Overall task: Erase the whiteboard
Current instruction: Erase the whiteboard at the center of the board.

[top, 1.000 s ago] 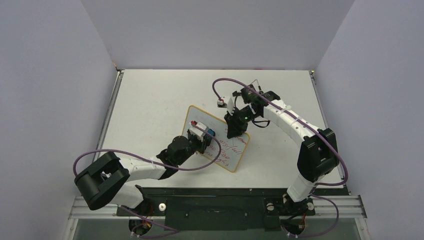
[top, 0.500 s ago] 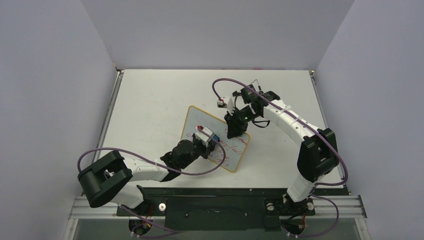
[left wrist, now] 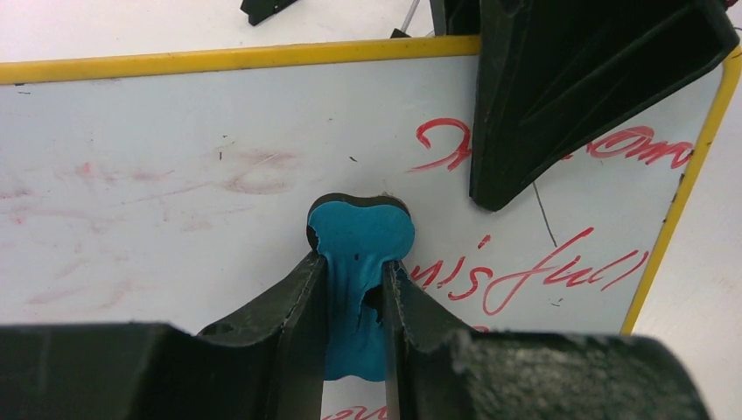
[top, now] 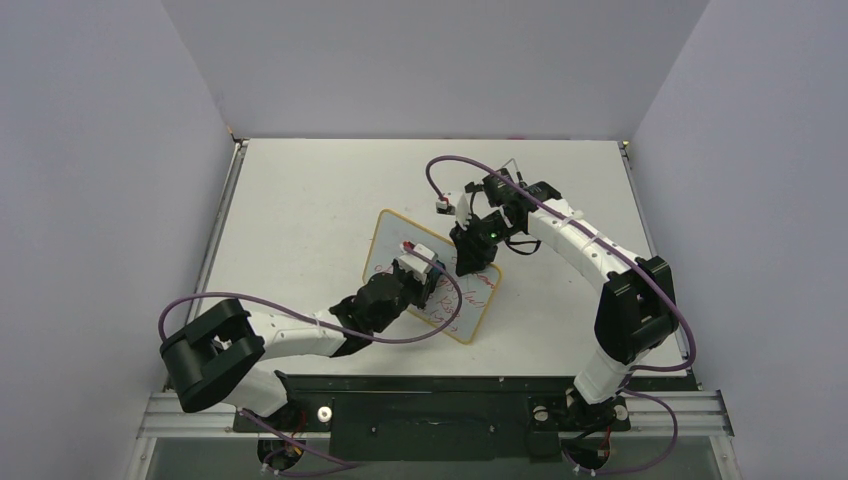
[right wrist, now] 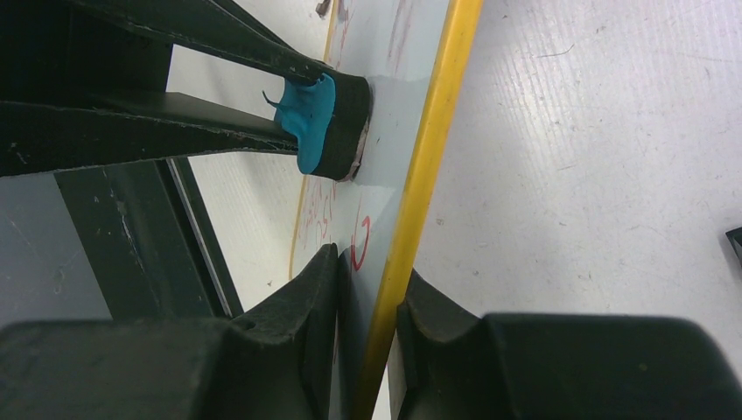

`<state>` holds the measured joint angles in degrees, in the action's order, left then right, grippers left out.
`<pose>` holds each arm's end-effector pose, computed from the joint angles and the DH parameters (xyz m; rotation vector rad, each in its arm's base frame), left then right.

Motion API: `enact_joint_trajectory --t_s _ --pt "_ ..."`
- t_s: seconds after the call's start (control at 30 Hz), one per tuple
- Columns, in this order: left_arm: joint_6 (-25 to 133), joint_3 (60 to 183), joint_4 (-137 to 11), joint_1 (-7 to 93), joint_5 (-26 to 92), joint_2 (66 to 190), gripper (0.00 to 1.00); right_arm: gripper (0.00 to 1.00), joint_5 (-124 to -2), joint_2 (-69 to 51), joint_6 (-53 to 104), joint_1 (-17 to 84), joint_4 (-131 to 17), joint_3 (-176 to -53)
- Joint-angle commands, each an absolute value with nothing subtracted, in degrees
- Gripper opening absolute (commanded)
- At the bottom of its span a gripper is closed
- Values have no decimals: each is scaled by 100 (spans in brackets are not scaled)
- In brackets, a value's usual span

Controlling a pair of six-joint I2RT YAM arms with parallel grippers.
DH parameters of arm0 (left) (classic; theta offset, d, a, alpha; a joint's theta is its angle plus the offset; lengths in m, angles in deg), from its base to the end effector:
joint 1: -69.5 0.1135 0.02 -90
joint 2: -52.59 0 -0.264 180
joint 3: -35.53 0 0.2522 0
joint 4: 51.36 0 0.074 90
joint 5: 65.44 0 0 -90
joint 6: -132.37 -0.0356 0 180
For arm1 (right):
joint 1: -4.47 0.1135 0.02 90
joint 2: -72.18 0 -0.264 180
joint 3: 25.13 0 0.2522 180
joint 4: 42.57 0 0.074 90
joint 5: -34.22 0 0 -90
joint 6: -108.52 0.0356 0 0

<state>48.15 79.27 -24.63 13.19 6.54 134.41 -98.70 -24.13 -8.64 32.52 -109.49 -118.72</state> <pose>0.1682 -0.2324 0.1980 0.5482 1.7008 -0.5079 0.2849 0.1793 0.2701 -1.3751 2.2315 1.0314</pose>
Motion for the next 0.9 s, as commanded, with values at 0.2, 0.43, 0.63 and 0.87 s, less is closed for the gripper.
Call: enact_joint_trajectory --t_s 0.2,0.43,0.63,0.87 --pt "5206 7391 -2489 1297 -49 13373 0 0 -9565 -2594 -1479 3499 -11262 -11720" --pt "5387 7017 -2599 1176 -205 13036 0 0 -9561 -2609 -1479 3512 -11262 -11729" --pt "5185 7164 -2305 1036 206 13027 0 0 -9559 -2627 -1479 3524 -11271 -11734" --pt "4944 7616 -2236 1035 537 13244 0 0 -9560 -2609 -1488 3523 -11274 -11729"
